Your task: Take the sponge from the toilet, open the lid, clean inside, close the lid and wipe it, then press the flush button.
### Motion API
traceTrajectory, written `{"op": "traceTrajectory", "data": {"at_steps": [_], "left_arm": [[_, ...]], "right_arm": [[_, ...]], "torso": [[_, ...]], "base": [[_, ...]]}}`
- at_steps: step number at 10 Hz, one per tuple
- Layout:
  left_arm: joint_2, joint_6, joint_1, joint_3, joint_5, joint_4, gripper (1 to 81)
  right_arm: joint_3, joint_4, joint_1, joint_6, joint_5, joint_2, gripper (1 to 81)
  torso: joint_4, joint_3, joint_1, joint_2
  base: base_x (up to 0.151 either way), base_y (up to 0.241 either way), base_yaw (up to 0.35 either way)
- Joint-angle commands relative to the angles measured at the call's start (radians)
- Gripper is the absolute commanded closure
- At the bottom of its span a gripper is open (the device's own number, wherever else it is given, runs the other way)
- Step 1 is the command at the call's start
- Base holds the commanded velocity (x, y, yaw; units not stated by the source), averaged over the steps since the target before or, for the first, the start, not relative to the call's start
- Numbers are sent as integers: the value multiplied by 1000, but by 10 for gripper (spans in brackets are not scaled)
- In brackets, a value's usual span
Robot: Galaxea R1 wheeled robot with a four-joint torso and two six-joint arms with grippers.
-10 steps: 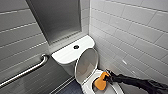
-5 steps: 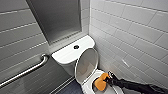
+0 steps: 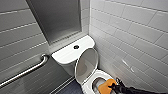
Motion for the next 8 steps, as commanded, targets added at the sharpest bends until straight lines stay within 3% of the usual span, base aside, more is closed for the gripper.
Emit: {"op": "traceTrajectory", "data": {"at_steps": [1, 8], "left_arm": [[-14, 6, 8, 32, 68, 8, 10], [-14, 6, 9, 32, 67, 22, 10]], "right_arm": [[86, 14, -14, 24, 51, -103, 811], [310, 29, -183, 24, 230, -350, 811]], "torso": [[0, 0, 0, 0], [0, 0, 0, 0]], "base": [[0, 0, 0], [0, 0, 0]]}}
